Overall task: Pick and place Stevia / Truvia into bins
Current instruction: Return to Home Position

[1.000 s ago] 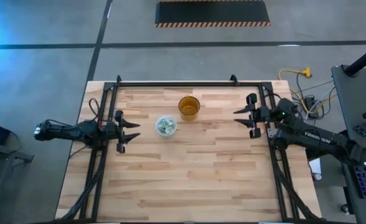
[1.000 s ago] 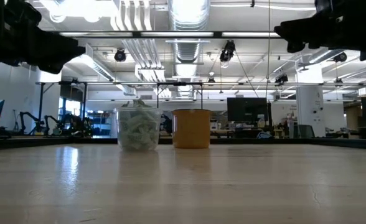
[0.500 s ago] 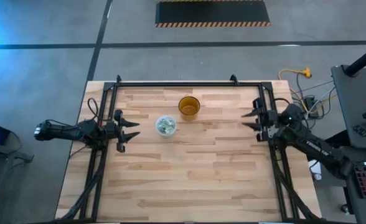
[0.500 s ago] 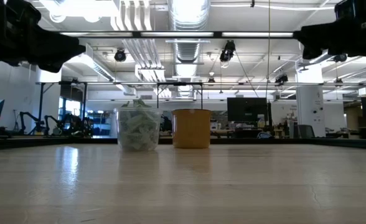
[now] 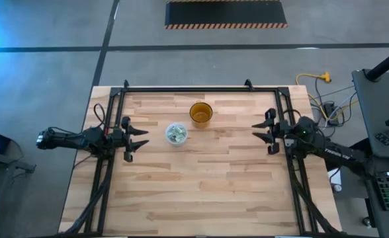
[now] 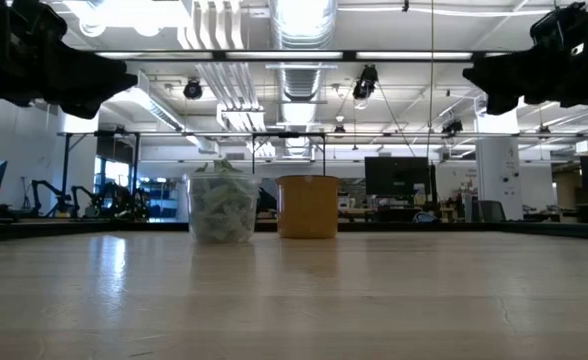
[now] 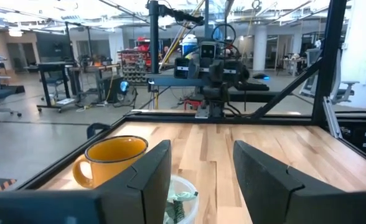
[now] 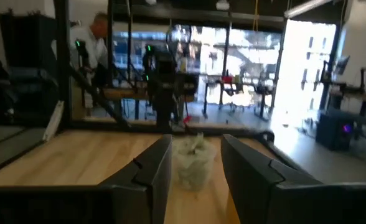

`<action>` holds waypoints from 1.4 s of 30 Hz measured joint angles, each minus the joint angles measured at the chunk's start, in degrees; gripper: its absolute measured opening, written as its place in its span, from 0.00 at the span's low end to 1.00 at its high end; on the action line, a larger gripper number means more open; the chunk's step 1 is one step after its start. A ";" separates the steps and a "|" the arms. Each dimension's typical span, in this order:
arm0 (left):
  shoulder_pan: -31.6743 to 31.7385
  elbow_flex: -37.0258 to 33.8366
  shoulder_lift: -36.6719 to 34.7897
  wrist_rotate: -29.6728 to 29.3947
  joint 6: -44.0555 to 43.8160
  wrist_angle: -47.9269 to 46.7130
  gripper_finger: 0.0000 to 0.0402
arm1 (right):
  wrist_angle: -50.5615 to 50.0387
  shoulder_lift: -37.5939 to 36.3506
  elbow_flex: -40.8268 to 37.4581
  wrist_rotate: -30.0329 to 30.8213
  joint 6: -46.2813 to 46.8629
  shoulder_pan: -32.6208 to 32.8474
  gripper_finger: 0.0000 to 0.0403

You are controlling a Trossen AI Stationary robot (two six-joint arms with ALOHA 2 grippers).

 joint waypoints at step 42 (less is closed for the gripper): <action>0.00 0.31 0.11 0.11 1.49 -0.46 0.39 | -13.66 -7.16 0.02 33.63 -8.02 27.00 0.29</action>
